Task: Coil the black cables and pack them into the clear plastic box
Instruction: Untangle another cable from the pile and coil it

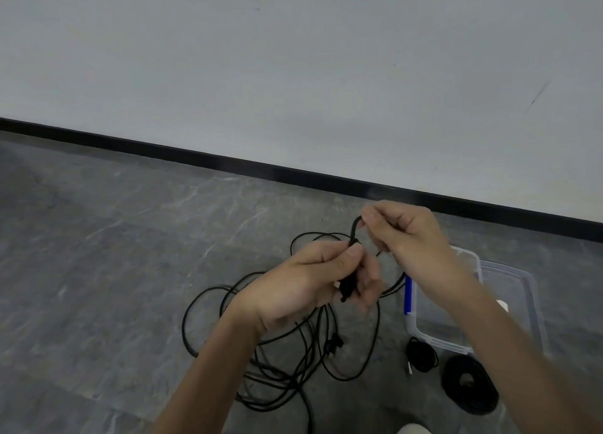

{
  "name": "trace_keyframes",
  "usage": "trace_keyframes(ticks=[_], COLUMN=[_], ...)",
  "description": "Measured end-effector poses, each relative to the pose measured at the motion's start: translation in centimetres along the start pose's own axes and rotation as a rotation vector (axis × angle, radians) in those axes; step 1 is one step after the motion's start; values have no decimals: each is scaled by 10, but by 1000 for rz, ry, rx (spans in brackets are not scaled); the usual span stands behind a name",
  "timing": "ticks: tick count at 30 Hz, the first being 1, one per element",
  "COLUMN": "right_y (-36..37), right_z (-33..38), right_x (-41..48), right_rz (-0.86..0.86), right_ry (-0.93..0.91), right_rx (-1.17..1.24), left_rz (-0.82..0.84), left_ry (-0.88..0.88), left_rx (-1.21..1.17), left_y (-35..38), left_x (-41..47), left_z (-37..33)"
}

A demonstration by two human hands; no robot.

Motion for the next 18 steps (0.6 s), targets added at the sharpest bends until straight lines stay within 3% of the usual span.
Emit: trace_keyframes(ticks=[8, 15, 18], right_y=[33, 46, 53], right_z=[-14, 0, 3], right_x=[-9, -17, -21], right_rz=[325, 466, 569], right_ry=[175, 119, 123], right_rx=[-130, -212, -213], left_rz=[-115, -307, -366], left_ry=[207, 244, 235], left_rx=[-119, -229, -110], left_y=[-13, -29, -32], left_x=[0, 0, -1], left_z=[-8, -8, -7])
Point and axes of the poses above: each hand's wrist, its own x-axis towards the middle knuckle, its own y-axis out of the palm, z = x × y, the point moved 3 cm from there along x, towards the middle knuckle, and after that the axes turned 2 degrees about -z, right-handed, at the moved point
